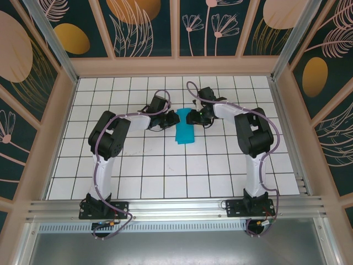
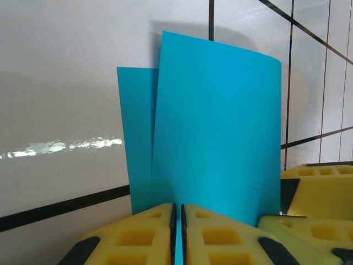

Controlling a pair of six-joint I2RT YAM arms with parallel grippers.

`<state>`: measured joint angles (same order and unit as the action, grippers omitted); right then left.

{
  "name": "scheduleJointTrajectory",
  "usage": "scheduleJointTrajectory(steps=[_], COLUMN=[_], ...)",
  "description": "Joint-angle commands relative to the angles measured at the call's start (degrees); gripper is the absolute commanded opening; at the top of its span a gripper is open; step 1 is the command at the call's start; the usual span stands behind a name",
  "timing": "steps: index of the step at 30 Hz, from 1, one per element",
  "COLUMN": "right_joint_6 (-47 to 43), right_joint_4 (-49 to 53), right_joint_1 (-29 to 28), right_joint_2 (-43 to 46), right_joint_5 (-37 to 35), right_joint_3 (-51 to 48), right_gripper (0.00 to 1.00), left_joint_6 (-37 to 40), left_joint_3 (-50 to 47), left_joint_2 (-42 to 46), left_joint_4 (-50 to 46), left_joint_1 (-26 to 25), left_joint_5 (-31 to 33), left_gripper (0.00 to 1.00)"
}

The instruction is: Fold a paper plane with a square sheet of paper (pick it up from the middle)

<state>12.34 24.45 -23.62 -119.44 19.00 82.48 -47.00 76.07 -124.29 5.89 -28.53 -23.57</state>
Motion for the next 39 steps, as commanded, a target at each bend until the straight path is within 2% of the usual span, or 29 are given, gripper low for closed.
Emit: scheduleJointTrajectory(steps=[1, 4, 8, 26, 39], right_joint_6=[-2.2, -4.3, -7.3, -9.7, -10.2], right_joint_4=[2.7, 3.5, 4.1, 4.9, 5.1], right_joint_1=[-0.2, -0.1, -0.1, -0.4, -0.5], right_joint_2=[-1.5, -2.3, -2.8, -5.7, -6.9], right_joint_5=[1.6, 1.0, -0.9, -4.4, -5.4], right_joint_3=[1.8, 1.5, 0.8, 1.3, 1.4], right_gripper=[0.49, 0.48, 0.48, 0.52, 0.52], left_joint_6=[0.3, 0.0, -1.4, -0.7, -0.8], left_joint_3=[0.5, 1.4, 1.0, -0.5, 0.5], left_joint_2=[-0.5, 1.2, 4.5, 7.0, 5.0], left_joint_4=[-5.7, -4.9, -3.0, -2.5, -2.5], left_joint_1=[-0.3, -0.3, -0.3, -0.2, -0.3], left_joint_5=[1.3, 1.0, 4.2, 7.9, 4.9], left_gripper=[0.17, 0.2, 0.23, 0.23, 0.2])
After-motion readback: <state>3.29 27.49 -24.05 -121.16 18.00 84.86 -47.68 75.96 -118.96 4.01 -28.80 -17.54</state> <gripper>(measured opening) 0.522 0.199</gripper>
